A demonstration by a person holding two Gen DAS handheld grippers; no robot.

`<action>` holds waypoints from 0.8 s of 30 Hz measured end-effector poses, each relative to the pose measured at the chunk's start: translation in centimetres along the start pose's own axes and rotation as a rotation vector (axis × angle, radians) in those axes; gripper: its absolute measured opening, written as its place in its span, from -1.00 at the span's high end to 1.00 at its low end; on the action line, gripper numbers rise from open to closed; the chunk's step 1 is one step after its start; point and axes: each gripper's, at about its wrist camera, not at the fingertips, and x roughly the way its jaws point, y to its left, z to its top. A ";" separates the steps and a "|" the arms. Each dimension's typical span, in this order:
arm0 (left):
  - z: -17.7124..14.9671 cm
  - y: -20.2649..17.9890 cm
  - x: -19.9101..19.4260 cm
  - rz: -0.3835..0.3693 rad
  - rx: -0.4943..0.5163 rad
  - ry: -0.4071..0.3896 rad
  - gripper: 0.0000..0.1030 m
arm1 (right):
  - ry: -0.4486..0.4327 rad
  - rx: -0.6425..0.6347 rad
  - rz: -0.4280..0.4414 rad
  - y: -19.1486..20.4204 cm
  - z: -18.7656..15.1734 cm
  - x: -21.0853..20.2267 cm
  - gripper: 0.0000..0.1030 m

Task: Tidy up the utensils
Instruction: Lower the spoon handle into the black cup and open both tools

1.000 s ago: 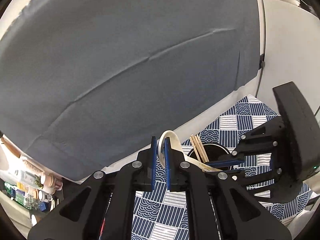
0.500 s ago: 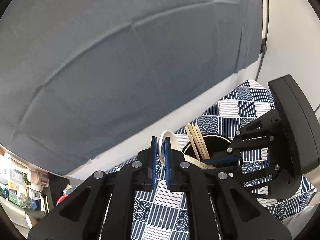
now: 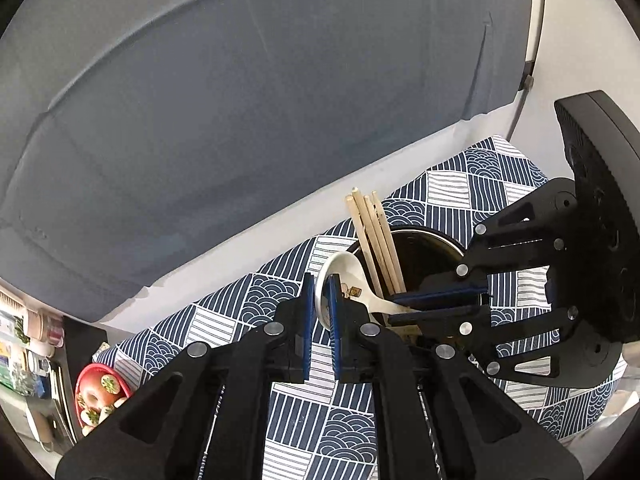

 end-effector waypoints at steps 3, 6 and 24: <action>-0.1 0.0 -0.2 0.001 0.000 0.000 0.85 | 0.006 -0.017 -0.006 0.3 0.1 0.0 0.86; -0.3 -0.4 0.0 -0.015 0.012 0.014 0.84 | -0.004 -0.011 -0.006 0.3 0.2 -0.3 0.86; -2.6 -0.6 -2.5 0.048 -0.068 -0.039 -0.49 | -0.025 -0.003 -0.121 1.4 -0.9 -4.5 0.05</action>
